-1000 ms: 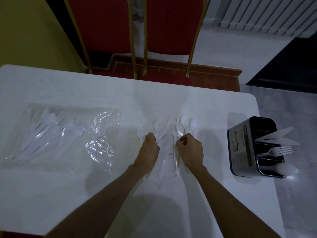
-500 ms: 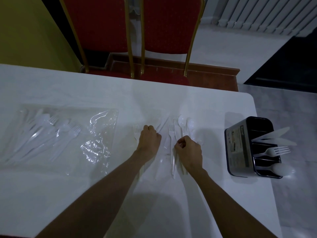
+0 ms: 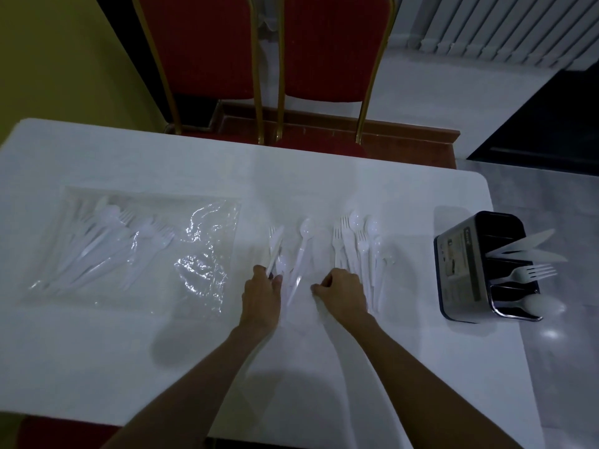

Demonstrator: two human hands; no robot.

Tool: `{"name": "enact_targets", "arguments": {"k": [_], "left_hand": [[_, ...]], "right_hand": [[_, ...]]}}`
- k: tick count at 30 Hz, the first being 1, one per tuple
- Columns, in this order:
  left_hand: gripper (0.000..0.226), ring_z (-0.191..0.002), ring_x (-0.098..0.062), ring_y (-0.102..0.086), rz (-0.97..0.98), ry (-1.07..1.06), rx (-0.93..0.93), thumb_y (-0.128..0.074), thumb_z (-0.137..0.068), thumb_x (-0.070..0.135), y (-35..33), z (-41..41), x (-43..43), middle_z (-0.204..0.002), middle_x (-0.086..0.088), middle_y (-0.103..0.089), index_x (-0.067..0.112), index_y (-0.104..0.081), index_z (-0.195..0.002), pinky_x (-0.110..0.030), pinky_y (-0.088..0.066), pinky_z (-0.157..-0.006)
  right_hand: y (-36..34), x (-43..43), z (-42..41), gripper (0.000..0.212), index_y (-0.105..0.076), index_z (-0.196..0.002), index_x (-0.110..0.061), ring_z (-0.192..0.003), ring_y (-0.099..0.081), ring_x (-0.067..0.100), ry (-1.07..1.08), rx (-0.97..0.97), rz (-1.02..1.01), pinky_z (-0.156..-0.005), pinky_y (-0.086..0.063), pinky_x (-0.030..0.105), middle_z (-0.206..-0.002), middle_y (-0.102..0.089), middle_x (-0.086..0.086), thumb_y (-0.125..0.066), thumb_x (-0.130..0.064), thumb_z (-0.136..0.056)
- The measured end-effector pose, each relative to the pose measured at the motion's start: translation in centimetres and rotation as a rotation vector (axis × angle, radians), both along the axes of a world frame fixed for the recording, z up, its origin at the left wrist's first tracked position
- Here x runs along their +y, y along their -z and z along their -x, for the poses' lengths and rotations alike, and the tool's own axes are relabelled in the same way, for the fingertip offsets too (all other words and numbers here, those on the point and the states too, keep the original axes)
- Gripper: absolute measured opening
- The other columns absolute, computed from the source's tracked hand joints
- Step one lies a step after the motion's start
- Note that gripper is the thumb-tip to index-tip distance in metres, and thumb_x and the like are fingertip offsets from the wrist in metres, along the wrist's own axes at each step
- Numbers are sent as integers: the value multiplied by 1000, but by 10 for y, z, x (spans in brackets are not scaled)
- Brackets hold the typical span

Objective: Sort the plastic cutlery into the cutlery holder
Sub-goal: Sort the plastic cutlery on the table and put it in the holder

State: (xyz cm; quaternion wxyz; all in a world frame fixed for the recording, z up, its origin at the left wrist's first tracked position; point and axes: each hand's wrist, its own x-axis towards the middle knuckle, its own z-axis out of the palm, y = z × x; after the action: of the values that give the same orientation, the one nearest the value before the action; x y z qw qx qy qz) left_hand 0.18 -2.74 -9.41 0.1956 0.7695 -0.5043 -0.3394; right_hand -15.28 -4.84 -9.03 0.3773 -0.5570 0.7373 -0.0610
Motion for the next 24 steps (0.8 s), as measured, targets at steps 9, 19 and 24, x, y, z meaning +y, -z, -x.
{"name": "enact_targets", "arguments": {"k": [9, 19, 24], "left_hand": [[6, -82, -29, -58, -19, 10, 84, -35, -98, 6, -1, -28, 11, -90, -13, -56, 6, -41, -97, -35, -42, -65], [31, -82, -29, -54, -24, 54, 234, -31, -101, 23, -5, -39, 12, -92, -13, -56, 10, -55, -116, -33, -42, -74], [40, -97, -23, -55, -72, 91, 296, -34, -101, 13, -16, -42, 7, -112, -18, -52, 11, -42, -140, -25, -39, -80]], "right_hand": [[3, -1, -31, 29, -64, -75, 1, -39, -53, 9, 158, -176, -66, -47, -48, 18, -61, -67, 13, -72, -26, -79], [1, -5, -35, 27, -55, -72, -6, -48, -42, 8, 142, -15, -57, -43, -31, 17, -58, -46, -1, -75, -24, -78], [-1, 6, -33, 40, -37, -60, -17, -57, -46, 11, 100, 61, -41, -46, -31, 17, -61, -41, -3, -65, -19, -89]]}}
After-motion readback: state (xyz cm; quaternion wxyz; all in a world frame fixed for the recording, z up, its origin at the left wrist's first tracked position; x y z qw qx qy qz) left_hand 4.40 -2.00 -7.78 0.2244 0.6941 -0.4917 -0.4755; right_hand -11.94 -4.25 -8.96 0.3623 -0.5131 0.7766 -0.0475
